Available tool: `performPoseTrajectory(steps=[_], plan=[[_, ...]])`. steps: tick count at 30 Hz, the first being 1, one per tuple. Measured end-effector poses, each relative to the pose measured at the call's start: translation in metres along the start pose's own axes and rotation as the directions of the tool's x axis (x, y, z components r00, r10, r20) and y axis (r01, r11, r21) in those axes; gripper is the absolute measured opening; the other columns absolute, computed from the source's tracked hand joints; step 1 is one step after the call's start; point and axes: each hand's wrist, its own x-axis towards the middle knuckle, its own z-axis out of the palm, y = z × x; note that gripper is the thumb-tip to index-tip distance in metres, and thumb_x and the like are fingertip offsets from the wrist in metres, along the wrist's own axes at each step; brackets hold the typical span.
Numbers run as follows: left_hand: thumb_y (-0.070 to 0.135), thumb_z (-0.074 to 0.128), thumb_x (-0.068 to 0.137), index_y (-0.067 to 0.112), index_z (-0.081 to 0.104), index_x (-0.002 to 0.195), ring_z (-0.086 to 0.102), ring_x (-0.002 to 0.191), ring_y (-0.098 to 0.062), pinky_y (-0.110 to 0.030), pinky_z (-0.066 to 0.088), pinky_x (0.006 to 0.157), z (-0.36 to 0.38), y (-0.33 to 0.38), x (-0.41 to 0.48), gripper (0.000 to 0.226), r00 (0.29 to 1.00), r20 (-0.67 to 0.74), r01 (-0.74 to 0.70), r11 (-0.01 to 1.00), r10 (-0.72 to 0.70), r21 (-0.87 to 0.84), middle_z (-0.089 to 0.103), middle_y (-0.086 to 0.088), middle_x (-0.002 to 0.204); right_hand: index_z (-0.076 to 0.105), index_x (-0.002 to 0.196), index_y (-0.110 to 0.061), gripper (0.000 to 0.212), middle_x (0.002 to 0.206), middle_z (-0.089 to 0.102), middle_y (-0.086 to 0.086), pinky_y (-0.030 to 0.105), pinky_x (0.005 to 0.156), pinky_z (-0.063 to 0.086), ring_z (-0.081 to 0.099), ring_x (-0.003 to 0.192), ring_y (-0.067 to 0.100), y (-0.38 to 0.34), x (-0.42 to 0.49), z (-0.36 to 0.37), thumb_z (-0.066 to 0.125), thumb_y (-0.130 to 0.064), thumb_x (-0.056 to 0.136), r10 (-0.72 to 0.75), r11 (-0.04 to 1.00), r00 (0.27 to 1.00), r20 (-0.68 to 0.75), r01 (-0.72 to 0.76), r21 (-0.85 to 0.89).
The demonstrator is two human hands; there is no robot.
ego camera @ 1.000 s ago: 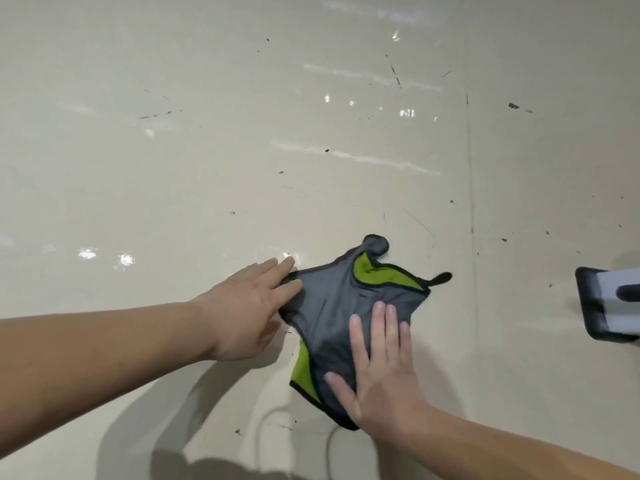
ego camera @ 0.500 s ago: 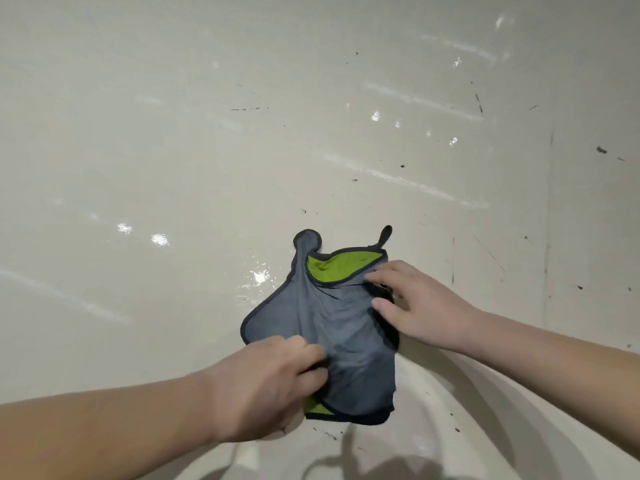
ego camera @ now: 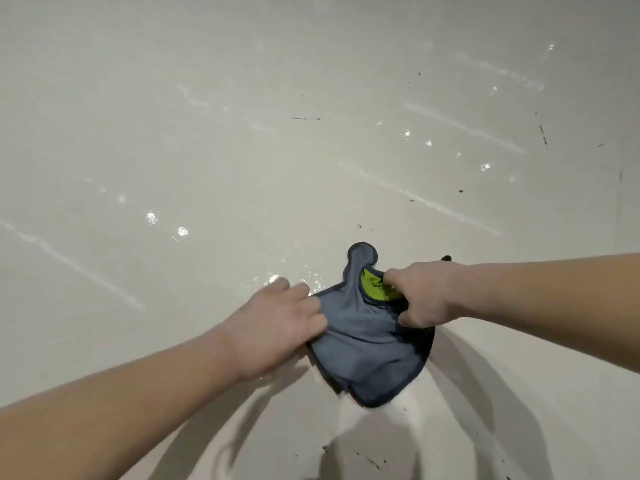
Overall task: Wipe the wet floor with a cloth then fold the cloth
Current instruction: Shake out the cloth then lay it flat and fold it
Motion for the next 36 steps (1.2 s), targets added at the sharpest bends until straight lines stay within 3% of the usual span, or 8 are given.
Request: performPoseTrajectory(steps=[4,6,10,13,21,27,33,36], plan=[[0.004,0.063,0.072,0.022,0.069,0.092,0.057,0.089,-0.031,-0.038,0.045,0.071,-0.012,-0.079,-0.028,0.027,0.896,-0.054,0.441,0.897,-0.440,0.015,0.066,0.002,0.090,0.044,0.107,-0.018,0.036,0.097,0.061,0.002,0.036,0.069,0.046,0.056,0.081,0.022,-0.014,0.010,0.002,0.070,-0.027,0.084,-0.019,0.953,0.990,-0.136,0.060,0.298],[0.000,0.062,0.074,0.019,0.071,0.101,0.059,0.098,-0.034,-0.039,0.050,0.075,-0.013,-0.079,-0.035,0.034,0.849,-0.071,0.523,0.852,-0.524,-0.034,0.069,-0.003,0.112,0.041,0.099,-0.023,0.040,0.091,0.059,-0.002,0.040,0.073,0.049,0.056,0.079,0.021,-0.022,0.011,0.013,0.075,-0.034,0.079,-0.029,0.938,0.980,-0.199,0.096,0.334],[0.023,0.057,0.088,0.019,0.062,0.097,0.055,0.086,-0.025,-0.038,0.050,0.067,-0.011,-0.038,-0.037,0.011,0.896,-0.077,0.419,0.891,-0.437,-0.176,0.058,0.000,0.101,0.043,0.104,-0.030,0.041,0.105,0.044,-0.010,0.040,0.082,0.051,0.047,0.100,0.019,-0.022,0.014,0.049,0.071,-0.047,0.080,-0.046,0.973,0.943,-0.331,0.116,0.197],[0.040,0.060,0.089,0.023,0.059,0.098,0.055,0.085,-0.019,-0.035,0.052,0.064,0.006,-0.014,-0.041,0.019,0.920,0.049,0.391,0.898,-0.389,-0.200,0.054,0.005,0.100,0.048,0.108,-0.031,0.034,0.109,0.045,-0.010,0.038,0.084,0.051,0.048,0.105,0.018,-0.013,0.020,0.052,0.070,-0.042,0.085,-0.100,0.974,0.933,-0.345,0.163,0.159],[0.019,0.052,0.092,0.022,0.064,0.094,0.055,0.102,-0.015,-0.030,0.054,0.078,0.021,-0.024,-0.056,0.012,0.884,0.111,0.460,0.800,-0.454,-0.386,0.058,0.010,0.118,0.059,0.083,-0.017,0.007,0.078,0.060,-0.007,0.029,0.068,0.046,0.052,0.069,0.012,-0.010,0.022,0.006,0.061,-0.023,0.087,-0.054,0.889,0.937,-0.345,0.202,0.411],[0.020,0.046,0.102,0.022,0.048,0.097,0.058,0.073,-0.017,-0.037,0.045,0.067,-0.030,-0.054,-0.029,0.006,0.502,0.097,0.656,0.304,-0.860,-0.691,0.062,0.002,0.079,0.059,0.073,-0.012,0.014,0.064,0.056,-0.005,0.031,0.062,0.043,0.050,0.064,0.018,-0.010,0.015,-0.051,0.058,-0.017,0.087,0.254,0.559,0.807,-0.533,0.327,0.762],[0.025,0.044,0.105,0.029,0.048,0.100,0.062,0.075,-0.021,-0.044,0.054,0.071,-0.127,-0.117,-0.011,0.008,0.454,-0.102,0.674,0.416,-0.885,-0.610,0.066,0.003,0.084,0.059,0.093,-0.021,0.009,0.081,0.065,0.004,0.037,0.053,0.057,0.060,0.065,0.021,-0.011,0.002,-0.128,0.050,-0.022,0.093,0.342,0.583,0.630,-0.698,0.440,0.683],[0.025,0.041,0.105,0.030,0.047,0.099,0.065,0.076,-0.025,-0.051,0.057,0.071,-0.174,-0.135,-0.008,0.010,0.410,-0.185,0.660,0.431,-0.893,-0.615,0.066,0.001,0.085,0.057,0.100,-0.017,0.009,0.091,0.056,0.004,0.032,0.050,0.060,0.063,0.074,0.028,-0.025,-0.007,-0.167,0.048,-0.016,0.099,0.407,0.419,0.596,-0.692,0.551,0.722]])
